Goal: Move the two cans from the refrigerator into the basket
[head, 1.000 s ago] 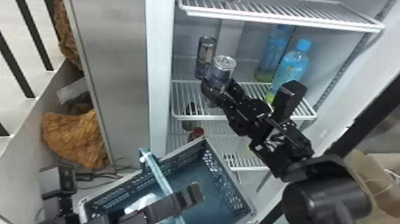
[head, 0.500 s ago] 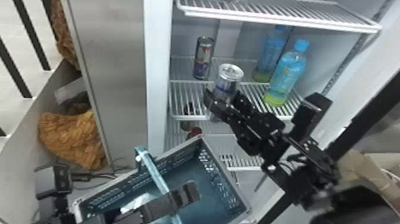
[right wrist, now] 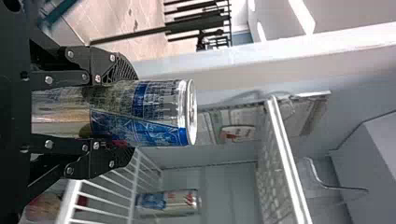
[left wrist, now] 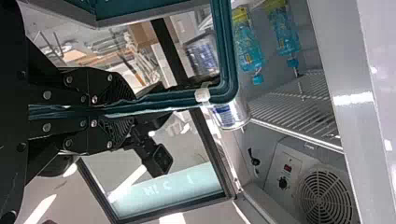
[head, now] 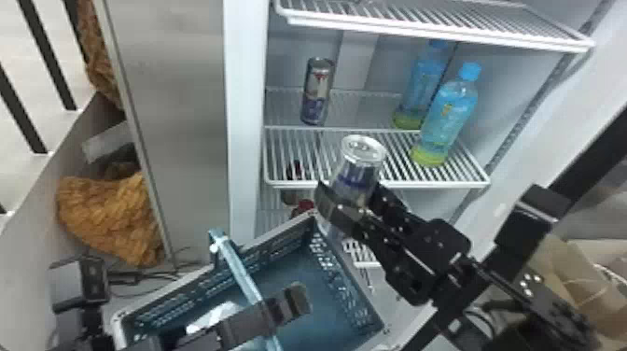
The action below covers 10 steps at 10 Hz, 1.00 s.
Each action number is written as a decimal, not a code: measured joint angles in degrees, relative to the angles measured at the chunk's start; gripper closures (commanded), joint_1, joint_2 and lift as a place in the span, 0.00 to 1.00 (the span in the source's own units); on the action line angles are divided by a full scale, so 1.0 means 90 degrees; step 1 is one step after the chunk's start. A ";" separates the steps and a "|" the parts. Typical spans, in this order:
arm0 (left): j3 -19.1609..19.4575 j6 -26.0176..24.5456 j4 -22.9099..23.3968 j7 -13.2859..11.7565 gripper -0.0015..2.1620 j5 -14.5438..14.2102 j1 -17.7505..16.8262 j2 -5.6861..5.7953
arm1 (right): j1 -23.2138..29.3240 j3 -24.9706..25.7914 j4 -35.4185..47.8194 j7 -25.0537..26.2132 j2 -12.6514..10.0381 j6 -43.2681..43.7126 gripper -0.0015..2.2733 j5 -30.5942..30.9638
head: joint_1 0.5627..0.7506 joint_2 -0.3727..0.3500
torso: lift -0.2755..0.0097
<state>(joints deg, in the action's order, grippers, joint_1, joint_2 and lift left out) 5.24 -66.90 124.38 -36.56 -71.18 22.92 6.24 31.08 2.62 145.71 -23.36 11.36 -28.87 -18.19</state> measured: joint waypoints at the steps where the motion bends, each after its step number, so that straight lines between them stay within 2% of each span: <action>1: -0.0005 0.0002 0.0000 0.0000 0.56 0.0001 0.0005 0.0002 | 0.0242 0.0069 0.0189 -0.0064 -0.0051 -0.0163 0.54 -0.0006 | 0.70 0.23 | 0.84; 4: -0.0024 -0.0003 0.0000 0.0000 0.56 0.0013 -0.0004 0.0018 | 0.0721 0.0237 0.0507 -0.0452 -0.0141 -0.0689 0.54 -0.0002 | 0.70 0.23 | 0.84; 7: -0.0046 -0.0003 0.0000 0.0000 0.56 0.0017 -0.0015 0.0020 | 0.0764 0.0210 0.0569 -0.0774 -0.0140 -0.1247 0.54 0.0023 | 0.70 0.24 | 0.84; 9: -0.0039 -0.0003 0.0000 0.0000 0.56 0.0025 -0.0009 0.0019 | 0.0741 0.0172 0.0691 -0.0926 -0.0130 -0.1793 0.47 -0.0010 | 0.70 0.27 | 0.84; 10: -0.0036 -0.0003 0.0000 0.0000 0.56 0.0025 -0.0003 0.0012 | 0.0688 0.0137 0.0691 -0.1022 -0.0099 -0.2090 0.37 -0.0116 | 0.70 0.27 | 0.84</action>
<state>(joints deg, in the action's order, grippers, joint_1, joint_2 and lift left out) 4.91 -66.93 124.38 -36.56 -70.95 22.89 6.35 37.27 3.85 151.93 -32.55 10.46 -47.68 -19.23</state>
